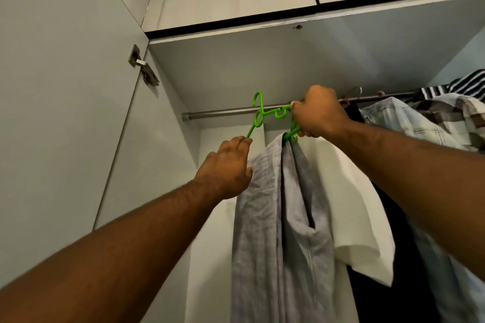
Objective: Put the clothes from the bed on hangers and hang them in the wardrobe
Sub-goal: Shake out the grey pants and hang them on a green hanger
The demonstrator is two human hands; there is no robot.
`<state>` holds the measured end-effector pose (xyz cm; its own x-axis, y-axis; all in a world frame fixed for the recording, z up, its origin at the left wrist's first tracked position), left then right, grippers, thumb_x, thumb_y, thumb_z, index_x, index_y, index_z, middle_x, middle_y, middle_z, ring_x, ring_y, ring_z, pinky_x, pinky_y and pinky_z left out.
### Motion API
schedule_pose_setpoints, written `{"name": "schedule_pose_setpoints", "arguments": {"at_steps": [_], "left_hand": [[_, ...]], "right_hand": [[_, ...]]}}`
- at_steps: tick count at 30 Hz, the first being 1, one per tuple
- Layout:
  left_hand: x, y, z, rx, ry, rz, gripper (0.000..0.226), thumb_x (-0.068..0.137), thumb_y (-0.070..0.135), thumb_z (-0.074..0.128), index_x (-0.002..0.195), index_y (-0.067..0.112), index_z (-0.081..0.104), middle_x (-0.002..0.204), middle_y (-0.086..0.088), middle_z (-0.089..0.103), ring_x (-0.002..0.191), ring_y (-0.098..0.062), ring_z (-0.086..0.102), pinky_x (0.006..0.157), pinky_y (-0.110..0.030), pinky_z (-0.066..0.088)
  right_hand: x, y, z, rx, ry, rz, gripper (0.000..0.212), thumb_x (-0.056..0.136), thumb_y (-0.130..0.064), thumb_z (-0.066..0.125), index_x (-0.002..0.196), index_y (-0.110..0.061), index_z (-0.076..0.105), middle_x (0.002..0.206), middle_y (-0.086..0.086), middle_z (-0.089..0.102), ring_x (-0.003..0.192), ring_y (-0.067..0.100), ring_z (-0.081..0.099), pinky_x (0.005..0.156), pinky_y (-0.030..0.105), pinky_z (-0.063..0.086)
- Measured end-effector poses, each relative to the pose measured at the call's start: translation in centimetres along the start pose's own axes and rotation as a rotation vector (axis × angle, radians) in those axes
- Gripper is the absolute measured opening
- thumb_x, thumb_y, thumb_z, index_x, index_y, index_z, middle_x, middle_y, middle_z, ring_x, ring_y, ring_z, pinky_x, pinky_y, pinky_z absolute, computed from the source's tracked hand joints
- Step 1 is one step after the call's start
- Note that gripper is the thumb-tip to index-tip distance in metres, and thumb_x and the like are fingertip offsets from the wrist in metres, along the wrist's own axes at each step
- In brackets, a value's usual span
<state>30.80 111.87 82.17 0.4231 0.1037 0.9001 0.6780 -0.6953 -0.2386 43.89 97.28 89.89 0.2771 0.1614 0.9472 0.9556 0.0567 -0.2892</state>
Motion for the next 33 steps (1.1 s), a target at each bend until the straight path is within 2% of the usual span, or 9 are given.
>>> {"name": "schedule_pose_setpoints", "arguments": {"at_steps": [2, 4, 7, 13, 18, 21, 24, 28, 33], "left_hand": [[1.3, 0.4, 0.8, 0.014, 0.014, 0.01, 0.067, 0.101, 0.04, 0.051, 0.158, 0.021, 0.02, 0.163, -0.001, 0.024, 0.146, -0.023, 0.028, 0.115, -0.049, 0.036], [2.3, 0.5, 1.6, 0.032, 0.026, 0.016, 0.065, 0.101, 0.04, 0.049, 0.156, 0.022, 0.022, 0.162, 0.0, 0.027, 0.145, -0.023, 0.031, 0.113, -0.048, 0.038], [3.6, 0.5, 3.3, 0.056, 0.03, 0.026, 0.061, 0.101, 0.041, 0.048, 0.154, 0.023, 0.025, 0.159, 0.0, 0.032, 0.142, -0.022, 0.034, 0.11, -0.048, 0.04], [4.7, -0.3, 6.0, 0.083, 0.026, 0.051, 0.057, 0.102, 0.042, 0.047, 0.153, 0.025, 0.028, 0.156, 0.001, 0.036, 0.14, -0.021, 0.037, 0.109, -0.046, 0.04], [5.0, -2.4, 7.3, 0.126, 0.042, 0.076, 0.055, 0.102, 0.041, 0.046, 0.152, 0.024, 0.031, 0.155, 0.001, 0.037, 0.139, -0.021, 0.038, 0.109, -0.045, 0.041], [5.6, -3.5, 8.0, 0.138, 0.042, 0.074, 0.055, 0.102, 0.04, 0.047, 0.152, 0.024, 0.031, 0.156, 0.001, 0.036, 0.14, -0.021, 0.037, 0.111, -0.045, 0.04], [5.9, -4.3, 8.9, 0.146, 0.052, 0.083, 0.056, 0.102, 0.04, 0.049, 0.152, 0.024, 0.03, 0.157, 0.001, 0.035, 0.141, -0.021, 0.037, 0.112, -0.046, 0.04], [6.0, -4.9, 10.3, 0.157, 0.055, 0.094, 0.054, 0.102, 0.039, 0.048, 0.151, 0.025, 0.032, 0.155, 0.002, 0.036, 0.139, -0.021, 0.038, 0.108, -0.045, 0.042], [6.1, -5.0, 11.6, 0.134, 0.068, 0.103, 0.052, 0.102, 0.042, 0.045, 0.15, 0.026, 0.033, 0.154, 0.003, 0.037, 0.138, -0.02, 0.039, 0.106, -0.045, 0.043]], "right_hand": [[2.2, 0.3, 0.9, -0.03, 0.0, 0.011, 0.036, 0.099, -0.018, 0.05, 0.074, 0.004, 0.066, 0.026, 0.0, 0.045, 0.025, 0.012, 0.051, 0.028, 0.013, 0.032], [3.9, 0.0, 1.8, -0.082, 0.008, -0.022, 0.034, 0.098, -0.016, 0.051, 0.071, 0.0, 0.062, 0.029, -0.001, 0.049, 0.048, 0.019, 0.066, 0.042, 0.014, 0.044], [5.6, -0.2, 3.4, -0.142, 0.011, -0.066, 0.03, 0.098, -0.014, 0.052, 0.075, 0.002, 0.062, 0.088, 0.02, 0.075, 0.097, 0.037, 0.07, 0.083, 0.034, 0.054], [8.3, 0.7, 6.5, -0.217, 0.042, -0.093, 0.034, 0.096, -0.014, 0.052, 0.063, -0.011, 0.047, 0.098, 0.016, 0.073, 0.091, 0.032, 0.07, 0.082, 0.032, 0.054], [9.5, 1.2, 8.3, -0.211, 0.058, -0.087, 0.026, 0.101, -0.016, 0.049, 0.109, 0.001, 0.068, 0.117, 0.019, 0.07, 0.11, 0.035, 0.068, 0.096, 0.039, 0.055], [9.2, 1.3, 9.5, -0.126, 0.028, -0.087, 0.018, 0.096, -0.012, 0.053, 0.102, -0.001, 0.066, 0.095, 0.018, 0.069, 0.084, 0.034, 0.07, 0.074, 0.039, 0.06], [8.4, 1.2, 11.0, -0.128, -0.029, -0.115, 0.012, 0.094, -0.009, 0.054, 0.082, -0.009, 0.056, 0.068, 0.009, 0.058, 0.053, 0.021, 0.059, 0.045, 0.026, 0.045], [7.9, 0.4, 11.4, -0.13, -0.058, -0.129, 0.018, 0.093, -0.009, 0.057, 0.076, -0.01, 0.052, 0.067, 0.008, 0.057, 0.042, 0.018, 0.057, 0.027, 0.017, 0.037], [8.2, -0.3, 11.9, -0.056, -0.054, -0.133, 0.013, 0.095, -0.008, 0.056, 0.082, -0.008, 0.052, 0.07, 0.008, 0.056, 0.054, 0.021, 0.06, 0.029, 0.019, 0.044]]}}
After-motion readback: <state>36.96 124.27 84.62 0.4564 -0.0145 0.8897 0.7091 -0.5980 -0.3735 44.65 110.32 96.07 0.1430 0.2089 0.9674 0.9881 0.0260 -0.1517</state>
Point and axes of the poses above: each hand's wrist, its own x-axis towards the middle knuckle, its own z-axis out of the palm, y = z × x, the point moved 8 cm from there along x, towards the middle knuckle
